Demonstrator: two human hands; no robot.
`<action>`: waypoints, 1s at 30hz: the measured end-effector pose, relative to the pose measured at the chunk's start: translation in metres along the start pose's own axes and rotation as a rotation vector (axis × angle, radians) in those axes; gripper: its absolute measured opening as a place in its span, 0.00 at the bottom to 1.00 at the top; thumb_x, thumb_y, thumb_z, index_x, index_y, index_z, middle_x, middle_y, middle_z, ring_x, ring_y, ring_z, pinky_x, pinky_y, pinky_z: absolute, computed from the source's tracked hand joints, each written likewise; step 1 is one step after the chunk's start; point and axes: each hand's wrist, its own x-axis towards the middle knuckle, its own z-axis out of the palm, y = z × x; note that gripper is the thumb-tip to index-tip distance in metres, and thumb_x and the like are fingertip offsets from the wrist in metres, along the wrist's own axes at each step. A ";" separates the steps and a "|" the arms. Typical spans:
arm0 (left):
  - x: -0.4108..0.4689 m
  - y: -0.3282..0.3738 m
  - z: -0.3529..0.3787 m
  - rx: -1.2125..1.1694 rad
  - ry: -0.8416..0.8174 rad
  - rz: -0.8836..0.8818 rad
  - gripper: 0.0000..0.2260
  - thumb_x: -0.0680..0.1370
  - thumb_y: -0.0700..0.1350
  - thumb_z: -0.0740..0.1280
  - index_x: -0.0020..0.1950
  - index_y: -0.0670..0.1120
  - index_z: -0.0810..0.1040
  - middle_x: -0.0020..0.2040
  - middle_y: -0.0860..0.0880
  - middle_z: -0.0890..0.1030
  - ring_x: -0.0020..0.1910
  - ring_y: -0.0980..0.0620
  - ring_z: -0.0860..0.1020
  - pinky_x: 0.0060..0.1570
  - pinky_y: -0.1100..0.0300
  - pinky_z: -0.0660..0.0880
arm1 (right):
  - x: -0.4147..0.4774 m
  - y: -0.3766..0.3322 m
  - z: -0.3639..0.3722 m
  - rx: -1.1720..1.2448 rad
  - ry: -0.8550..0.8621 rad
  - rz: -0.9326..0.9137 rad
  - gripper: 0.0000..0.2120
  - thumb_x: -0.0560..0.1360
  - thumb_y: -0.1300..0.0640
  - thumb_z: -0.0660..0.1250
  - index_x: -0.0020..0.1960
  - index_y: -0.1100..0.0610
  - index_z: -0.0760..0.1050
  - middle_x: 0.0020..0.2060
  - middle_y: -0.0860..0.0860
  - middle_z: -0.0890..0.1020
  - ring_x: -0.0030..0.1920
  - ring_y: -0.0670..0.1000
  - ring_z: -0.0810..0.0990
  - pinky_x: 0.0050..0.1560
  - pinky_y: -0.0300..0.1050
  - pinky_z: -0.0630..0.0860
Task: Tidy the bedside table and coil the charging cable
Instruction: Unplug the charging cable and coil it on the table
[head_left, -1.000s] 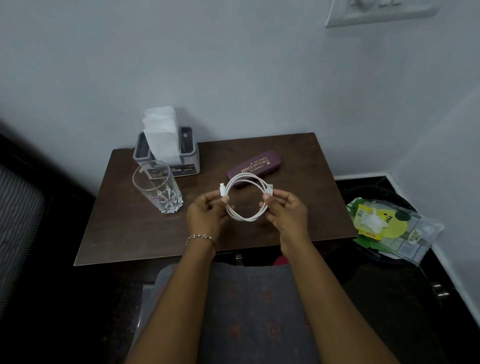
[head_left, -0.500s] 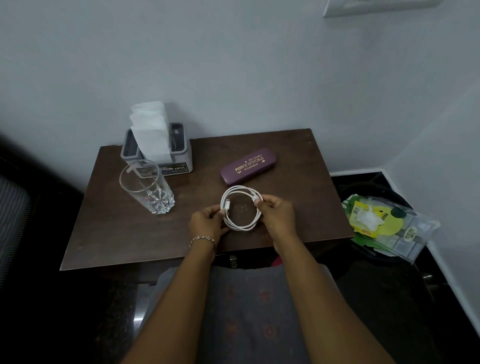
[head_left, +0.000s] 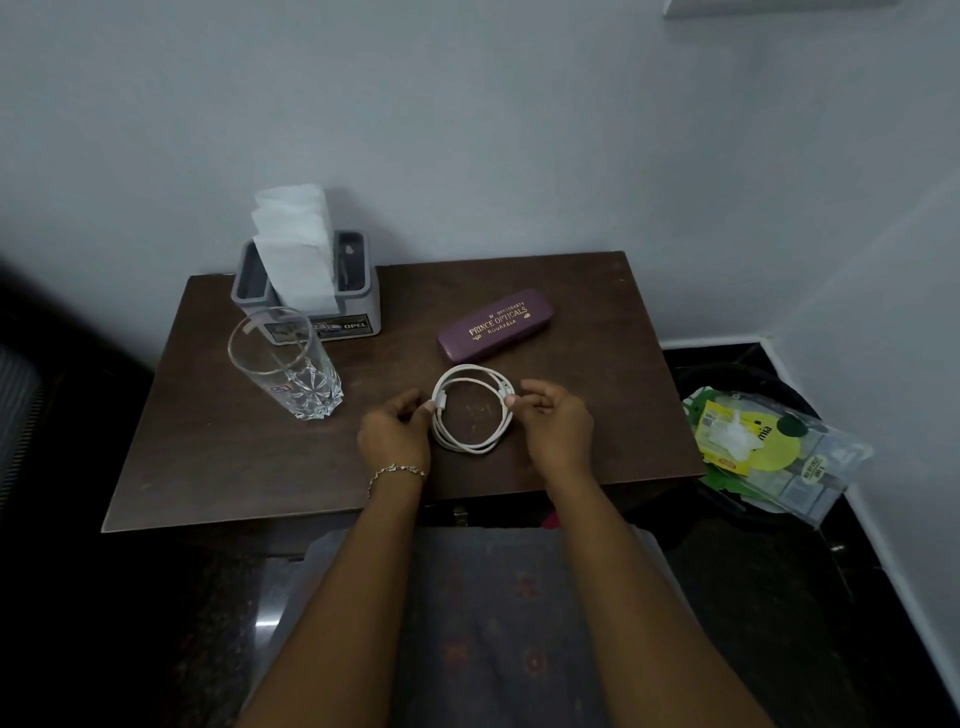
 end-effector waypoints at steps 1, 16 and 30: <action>0.000 0.000 -0.001 0.000 0.002 0.011 0.13 0.72 0.44 0.70 0.56 0.42 0.81 0.51 0.41 0.83 0.48 0.43 0.82 0.53 0.47 0.77 | 0.000 -0.001 -0.001 0.007 -0.010 -0.003 0.13 0.70 0.62 0.72 0.54 0.61 0.79 0.39 0.54 0.81 0.34 0.44 0.77 0.35 0.25 0.70; 0.032 0.039 0.023 0.353 -0.035 0.195 0.32 0.69 0.60 0.70 0.66 0.45 0.69 0.65 0.43 0.71 0.64 0.42 0.70 0.62 0.49 0.69 | 0.075 -0.013 -0.006 0.174 -0.040 -0.018 0.29 0.74 0.59 0.69 0.72 0.56 0.63 0.68 0.54 0.70 0.61 0.45 0.71 0.58 0.40 0.70; 0.101 0.054 0.037 0.201 -0.038 0.266 0.31 0.65 0.42 0.77 0.65 0.40 0.71 0.60 0.38 0.78 0.58 0.41 0.77 0.61 0.50 0.73 | 0.117 -0.020 0.032 0.068 0.105 -0.135 0.23 0.67 0.57 0.75 0.60 0.55 0.75 0.56 0.55 0.79 0.55 0.51 0.78 0.58 0.45 0.74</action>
